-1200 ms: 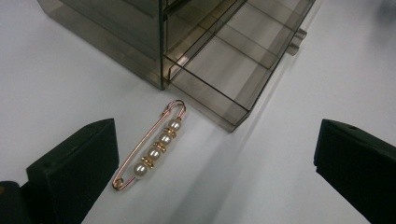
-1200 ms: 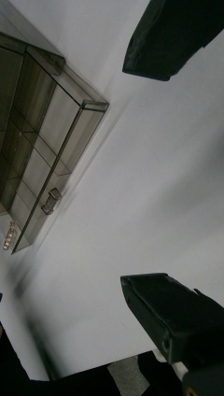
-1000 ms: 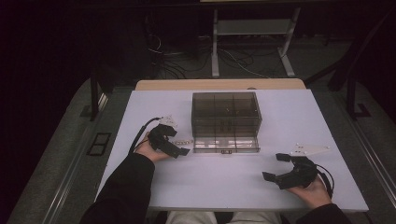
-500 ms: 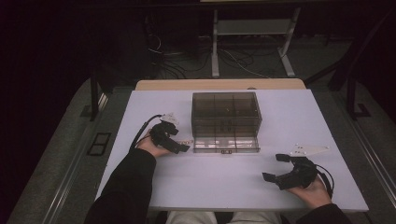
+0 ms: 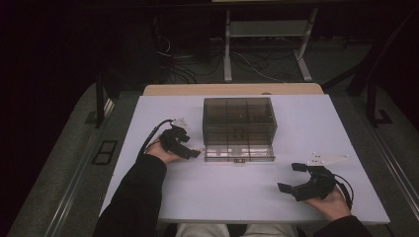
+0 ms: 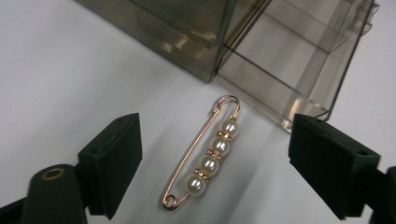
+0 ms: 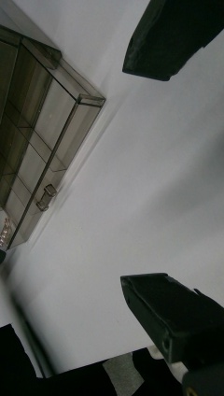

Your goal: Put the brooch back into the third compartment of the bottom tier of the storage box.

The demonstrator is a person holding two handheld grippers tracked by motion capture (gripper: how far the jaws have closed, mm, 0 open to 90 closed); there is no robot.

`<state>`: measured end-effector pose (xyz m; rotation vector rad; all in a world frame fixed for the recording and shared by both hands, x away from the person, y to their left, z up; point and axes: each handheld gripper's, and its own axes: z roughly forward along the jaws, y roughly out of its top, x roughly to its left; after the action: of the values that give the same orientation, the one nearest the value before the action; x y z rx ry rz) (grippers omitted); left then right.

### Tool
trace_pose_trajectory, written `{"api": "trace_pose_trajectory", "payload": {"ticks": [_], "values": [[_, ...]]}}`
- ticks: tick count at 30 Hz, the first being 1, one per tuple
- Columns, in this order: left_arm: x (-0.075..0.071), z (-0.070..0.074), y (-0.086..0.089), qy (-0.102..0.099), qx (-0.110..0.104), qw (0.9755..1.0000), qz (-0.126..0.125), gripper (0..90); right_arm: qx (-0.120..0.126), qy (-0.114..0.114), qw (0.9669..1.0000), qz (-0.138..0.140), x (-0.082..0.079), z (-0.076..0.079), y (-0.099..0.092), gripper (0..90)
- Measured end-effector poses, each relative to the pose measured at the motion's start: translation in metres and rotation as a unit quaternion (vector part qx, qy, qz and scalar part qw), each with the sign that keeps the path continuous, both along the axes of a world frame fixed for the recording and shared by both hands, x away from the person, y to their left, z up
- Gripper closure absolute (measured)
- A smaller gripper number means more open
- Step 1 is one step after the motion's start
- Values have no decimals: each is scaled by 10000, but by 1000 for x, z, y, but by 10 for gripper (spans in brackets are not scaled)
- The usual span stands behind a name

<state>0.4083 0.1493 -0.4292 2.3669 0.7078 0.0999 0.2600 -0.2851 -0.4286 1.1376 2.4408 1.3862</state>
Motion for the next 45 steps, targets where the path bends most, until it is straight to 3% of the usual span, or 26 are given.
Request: {"api": "trace_pose_trajectory", "payload": {"ticks": [14, 23, 35, 45], "values": [[3, -6, 4, -104, 163, 9998, -54, 303, 11, 25, 10000, -20, -1, 0, 0, 4], [1, -7, 1, -284, 278, 9988, -278, 469, 1, 37, 10000, -16, -1, 0, 0, 4], [0, -7, 2, -316, 288, 9981, -438, 617, -20, 41, 10000, -23, -1, 0, -1, 4], [1, -7, 3, -282, 272, 9980, -488, 682, -17, 44, 10000, -24, -1, 0, -1, 3]]}}
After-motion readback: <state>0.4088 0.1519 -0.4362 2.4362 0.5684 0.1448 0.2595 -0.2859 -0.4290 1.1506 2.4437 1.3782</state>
